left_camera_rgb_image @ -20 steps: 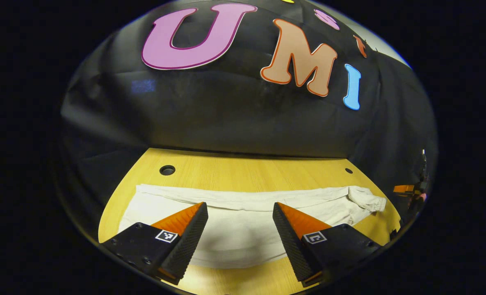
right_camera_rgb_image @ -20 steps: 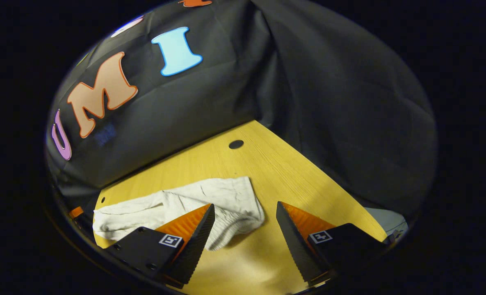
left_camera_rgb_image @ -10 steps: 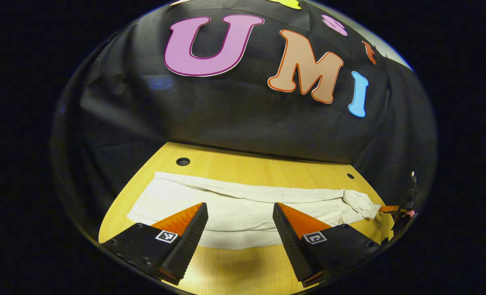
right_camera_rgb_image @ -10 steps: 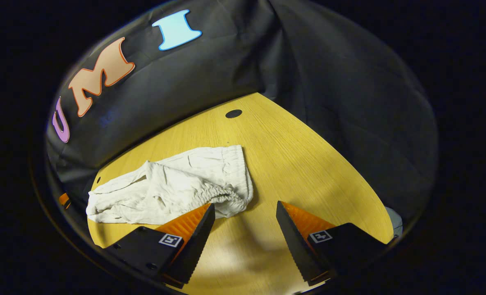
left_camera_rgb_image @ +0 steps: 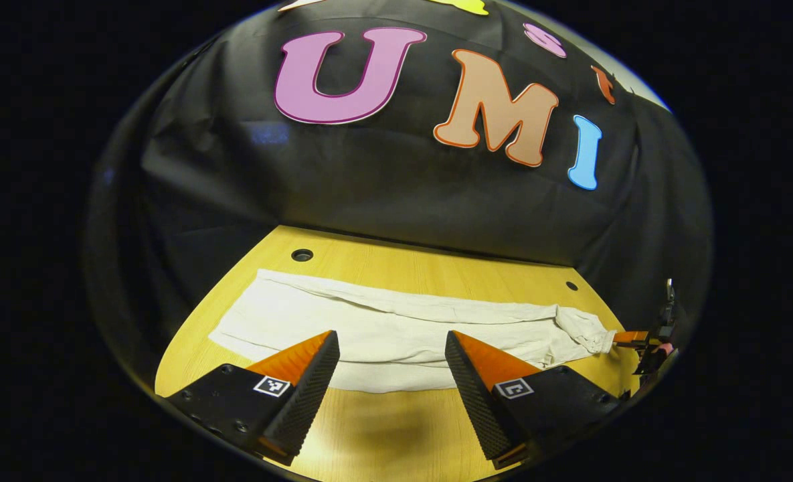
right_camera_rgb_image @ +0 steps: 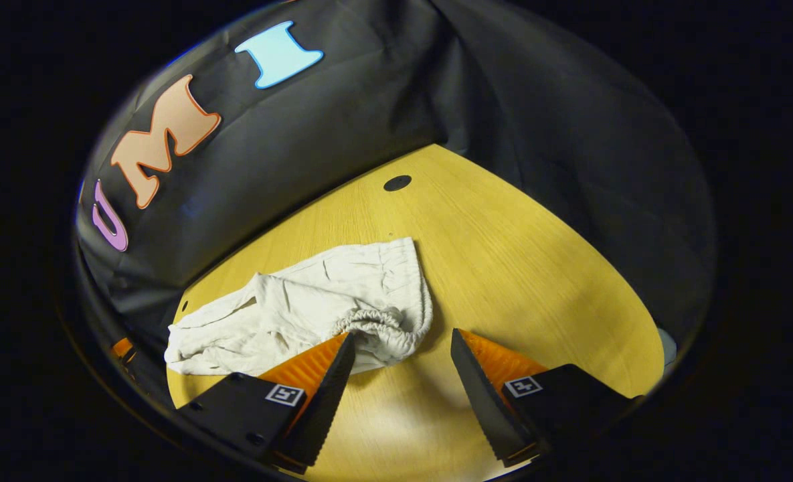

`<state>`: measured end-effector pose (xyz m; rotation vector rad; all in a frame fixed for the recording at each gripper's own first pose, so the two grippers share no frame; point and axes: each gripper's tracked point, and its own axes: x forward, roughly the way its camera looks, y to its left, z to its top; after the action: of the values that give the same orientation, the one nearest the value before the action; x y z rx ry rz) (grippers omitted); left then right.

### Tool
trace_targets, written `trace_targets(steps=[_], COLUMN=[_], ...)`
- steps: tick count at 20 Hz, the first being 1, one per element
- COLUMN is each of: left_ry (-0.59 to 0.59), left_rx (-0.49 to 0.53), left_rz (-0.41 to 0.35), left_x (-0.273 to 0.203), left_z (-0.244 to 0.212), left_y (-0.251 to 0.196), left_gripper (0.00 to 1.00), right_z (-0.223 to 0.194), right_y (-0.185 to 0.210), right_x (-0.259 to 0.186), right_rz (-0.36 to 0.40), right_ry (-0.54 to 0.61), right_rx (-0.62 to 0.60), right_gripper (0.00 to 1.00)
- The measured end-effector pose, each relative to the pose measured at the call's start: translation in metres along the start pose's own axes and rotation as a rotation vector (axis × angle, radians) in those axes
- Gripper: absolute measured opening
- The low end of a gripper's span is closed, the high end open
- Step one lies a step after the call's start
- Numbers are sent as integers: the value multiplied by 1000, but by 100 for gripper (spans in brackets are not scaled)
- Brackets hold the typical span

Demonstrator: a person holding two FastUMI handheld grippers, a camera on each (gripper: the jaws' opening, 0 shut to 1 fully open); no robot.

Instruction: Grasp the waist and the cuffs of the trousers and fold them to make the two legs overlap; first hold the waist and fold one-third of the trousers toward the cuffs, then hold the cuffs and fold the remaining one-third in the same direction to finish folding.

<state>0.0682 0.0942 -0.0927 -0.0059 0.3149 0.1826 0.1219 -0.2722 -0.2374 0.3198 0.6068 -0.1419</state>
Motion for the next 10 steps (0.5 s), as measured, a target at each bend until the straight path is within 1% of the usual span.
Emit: trace_targets(steps=[1,2,3,4,5,6,7,8,9,10], left_ry=[1,3,3,3,3,2,2,3,4,3], left_rx=[5,11,17,23,26,27,25,22,19,17], left_rz=[-1,-2,-1,0,1,0,-2,-7,-11,-15], left_x=[-1,-2,-3,-4,-5,-6,-6,-7,-7,-7], left_z=[-1,-1,-1,0,0,-1,-1,-1,-2,-2], left_y=[-2,-4,-6,-7,-8,-11,-14,-17,-21,-24], left_gripper=[94,95,94,94,94,94,94,94,95,94], right_z=[-3,-5,-8,-6,-7,-5,-5,-6,-7,-8], right_y=[-3,-3,2,5,7,8,8,6,5,7], right_x=[7,14,19,22,23,23,27,30,35,32], right_rz=[2,2,5,8,14,15,10,1,1,5], right_ry=[9,16,28,12,21,16,17,19,23,28], right_rx=[-3,-5,-11,-18,-23,-29,-36,-40,-32,-21], right_gripper=[92,78,81,70,67,73,60,60,46,40])
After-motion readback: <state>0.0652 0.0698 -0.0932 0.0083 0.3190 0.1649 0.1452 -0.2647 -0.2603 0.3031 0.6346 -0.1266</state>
